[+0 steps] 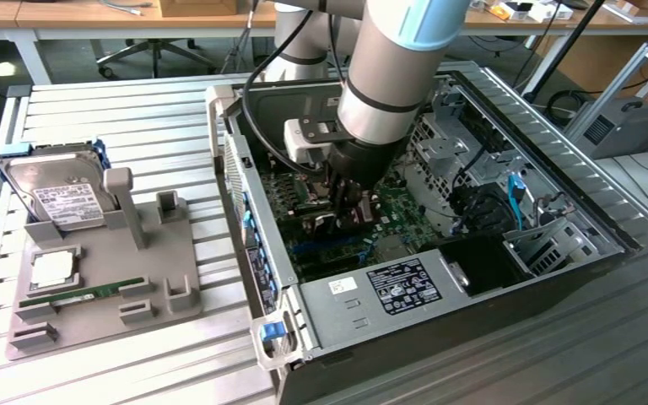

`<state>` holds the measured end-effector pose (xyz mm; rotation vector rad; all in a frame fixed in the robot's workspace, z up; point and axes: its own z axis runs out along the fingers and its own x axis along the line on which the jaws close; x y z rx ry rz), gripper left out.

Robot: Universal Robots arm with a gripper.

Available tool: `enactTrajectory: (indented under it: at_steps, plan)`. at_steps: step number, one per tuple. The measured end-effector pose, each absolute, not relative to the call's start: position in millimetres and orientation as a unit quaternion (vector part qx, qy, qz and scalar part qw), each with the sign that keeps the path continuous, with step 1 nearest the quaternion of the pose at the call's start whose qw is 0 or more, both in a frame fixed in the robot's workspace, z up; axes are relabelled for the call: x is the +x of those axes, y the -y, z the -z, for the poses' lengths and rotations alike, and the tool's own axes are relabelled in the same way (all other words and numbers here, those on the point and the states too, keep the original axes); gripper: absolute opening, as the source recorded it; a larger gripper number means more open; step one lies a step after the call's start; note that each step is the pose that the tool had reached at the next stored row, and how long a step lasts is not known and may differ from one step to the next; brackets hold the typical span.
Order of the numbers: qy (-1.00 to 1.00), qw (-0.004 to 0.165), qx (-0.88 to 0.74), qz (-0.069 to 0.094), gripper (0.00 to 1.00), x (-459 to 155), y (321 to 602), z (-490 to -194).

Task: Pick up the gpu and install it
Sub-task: 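Insert the gpu into the slot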

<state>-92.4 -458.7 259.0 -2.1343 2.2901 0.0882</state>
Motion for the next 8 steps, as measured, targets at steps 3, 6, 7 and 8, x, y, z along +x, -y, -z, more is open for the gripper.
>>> enactTrajectory:
  at_steps: [3,6,7,8]
  plan:
    - [-0.731,0.007,-0.682,-0.03,0.27,-92.4,458.6,-258.8]
    - [-0.731,0.007,-0.682,-0.03,0.27,-92.4,458.7,-258.7]
    - [-0.731,0.007,-0.681,-0.03,0.27,-92.4,458.7,-258.7]
    - [-0.731,0.007,-0.681,-0.03,0.27,-92.4,458.7,-258.7]
